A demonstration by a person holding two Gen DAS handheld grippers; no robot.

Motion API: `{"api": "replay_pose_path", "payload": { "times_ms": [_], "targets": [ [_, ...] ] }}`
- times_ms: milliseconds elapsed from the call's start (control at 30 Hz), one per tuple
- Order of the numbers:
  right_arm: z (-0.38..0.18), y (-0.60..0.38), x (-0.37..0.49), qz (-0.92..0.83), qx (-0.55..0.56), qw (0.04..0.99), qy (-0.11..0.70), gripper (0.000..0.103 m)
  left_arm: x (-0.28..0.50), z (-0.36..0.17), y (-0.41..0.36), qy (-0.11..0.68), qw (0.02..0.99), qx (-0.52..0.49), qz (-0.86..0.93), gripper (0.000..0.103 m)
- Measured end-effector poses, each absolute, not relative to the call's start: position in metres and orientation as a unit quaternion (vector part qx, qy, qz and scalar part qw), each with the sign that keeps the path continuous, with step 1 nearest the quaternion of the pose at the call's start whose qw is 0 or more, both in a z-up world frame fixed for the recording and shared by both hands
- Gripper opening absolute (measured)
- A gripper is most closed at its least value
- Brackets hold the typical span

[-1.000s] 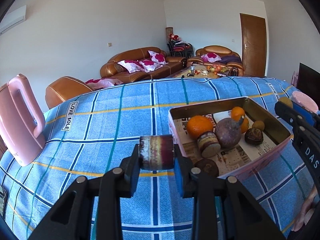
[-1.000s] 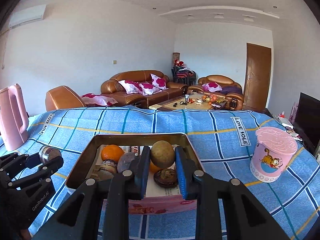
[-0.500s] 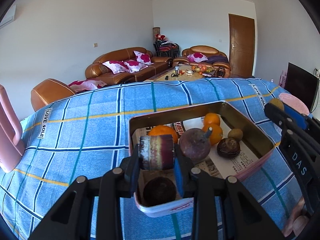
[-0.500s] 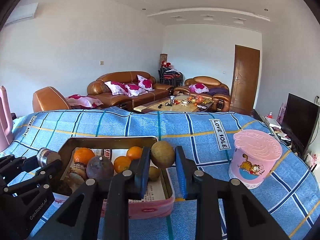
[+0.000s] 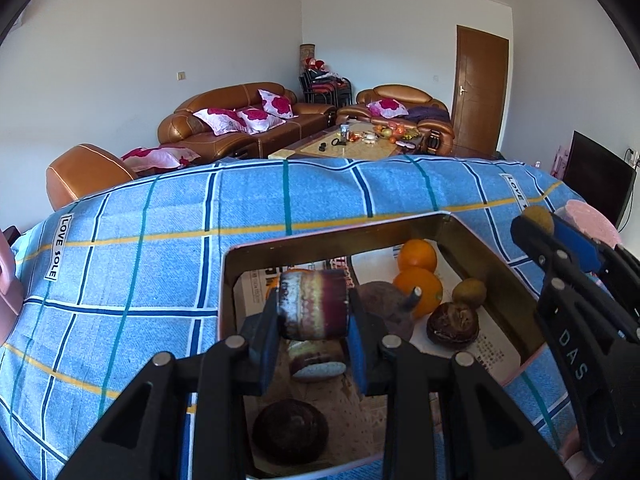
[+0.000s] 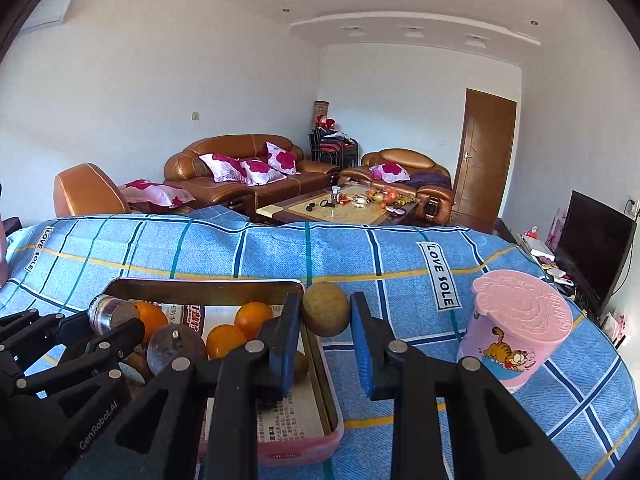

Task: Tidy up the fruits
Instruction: 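Lower the jar and brown fruit into the tin and open both tools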

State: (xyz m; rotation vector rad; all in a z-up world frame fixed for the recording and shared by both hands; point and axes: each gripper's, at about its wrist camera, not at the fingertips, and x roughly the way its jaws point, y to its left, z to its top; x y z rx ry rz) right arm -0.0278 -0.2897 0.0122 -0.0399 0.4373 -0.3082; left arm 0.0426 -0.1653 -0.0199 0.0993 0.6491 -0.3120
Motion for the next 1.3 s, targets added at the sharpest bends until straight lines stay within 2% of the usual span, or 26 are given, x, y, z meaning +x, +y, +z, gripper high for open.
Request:
{"api": "replay_pose_path", "payload": {
  "times_ms": [767,1300],
  "targets": [
    [-0.013,-0.271,0.033,0.006,-0.006,0.946,0.325,0.027,0.066,-0.022,-0.159,0.326,0.931,0.041,-0.156,0.031],
    [-0.014,-0.295,0.022,0.097,0.103,0.941,0.306,0.027,0.060,-0.021,-0.155,0.327,0.929,0.033,-0.169,0.031]
  ]
}}
